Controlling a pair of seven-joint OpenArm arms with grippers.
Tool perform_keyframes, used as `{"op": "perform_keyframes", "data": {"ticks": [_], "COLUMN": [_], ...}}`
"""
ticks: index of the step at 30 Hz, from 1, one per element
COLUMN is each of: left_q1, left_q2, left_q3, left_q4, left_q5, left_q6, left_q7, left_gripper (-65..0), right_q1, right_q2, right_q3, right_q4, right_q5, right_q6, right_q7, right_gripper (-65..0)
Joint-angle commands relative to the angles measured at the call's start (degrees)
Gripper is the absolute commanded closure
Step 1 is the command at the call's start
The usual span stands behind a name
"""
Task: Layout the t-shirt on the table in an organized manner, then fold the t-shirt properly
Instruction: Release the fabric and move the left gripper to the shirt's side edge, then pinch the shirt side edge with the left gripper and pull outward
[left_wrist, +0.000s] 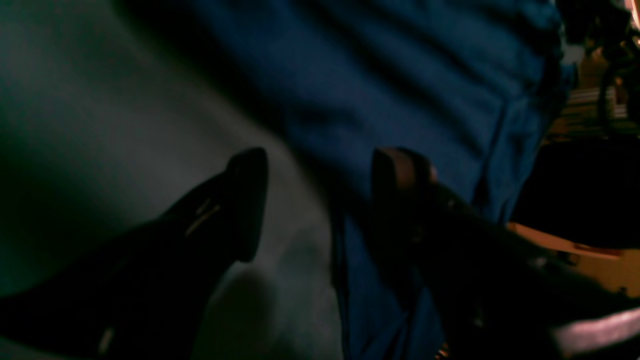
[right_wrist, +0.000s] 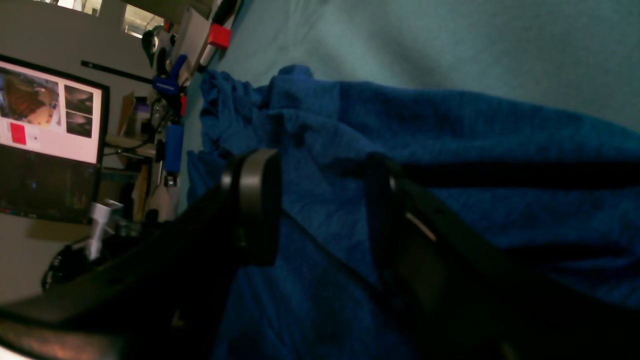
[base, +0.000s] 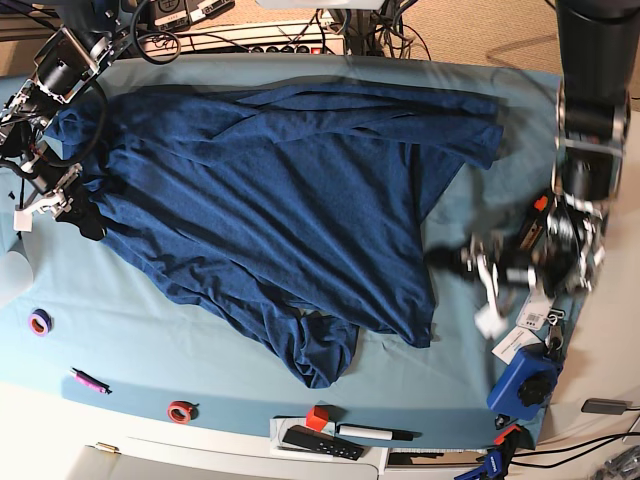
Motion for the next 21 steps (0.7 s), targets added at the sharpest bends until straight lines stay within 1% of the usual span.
{"op": "perform_keyframes", "data": {"ticks": [1, 3, 4, 8, 12, 15, 16, 18, 21], "left_q1": [-0.46, 2.01, 3.10, 6.14, 7.32, 7.58, 7.74, 7.80, 8.09], "left_q2": [-0.55, -0.57, -0.59, -0.74, -1.25, -1.75, -1.99, -2.32, -2.69], "left_q3": [-0.24, -0.24, -0.24, -0.24, -0.24, -0.24, -0.24, -0.24, -0.24], "left_q4": [0.72, 0.72, 0.72, 0.83, 2.82, 6.25, 7.74, 10.69, 13.84], "left_q5": [-1.44, -0.83, -0.04, 0.85, 1.29, 4.42, 5.49, 7.93, 9.51], "left_q6": [-0.33, -2.47, -2.59, -2.59, -2.59, -2.59, -2.59, -1.01, -0.96], "left_q7": [-0.96, -1.22, -1.25, -1.27, -0.81, -0.59, -0.59, -0.59, -0.52], "left_gripper": [-31.9, -31.9, -31.9, -31.9, -31.5, -29.1, -29.1, -29.1, -29.1], "right_q1": [0.94, 0.94, 0.94, 0.94, 0.94, 0.94, 0.94, 0.94, 0.94], "right_q2": [1.57, 1.57, 1.57, 1.57, 1.57, 1.57, 1.57, 1.57, 1.57], "right_q3": [0.15, 0.15, 0.15, 0.15, 0.15, 0.15, 0.15, 0.15, 0.15], "right_q4": [0.85, 0.85, 0.85, 0.85, 0.85, 0.85, 0.85, 0.85, 0.85], "right_q5": [1.55, 1.55, 1.55, 1.57, 1.55, 1.55, 1.55, 1.55, 1.55], "right_q6": [0.30, 0.30, 0.30, 0.30, 0.30, 0.30, 0.30, 0.30, 0.30], "right_q7": [0.68, 0.68, 0.68, 0.70, 0.70, 0.68, 0.68, 0.68, 0.68], "right_gripper": [-27.1, -27.1, -27.1, -27.1, -27.1, -27.1, -27.1, -27.1, -27.1]}}
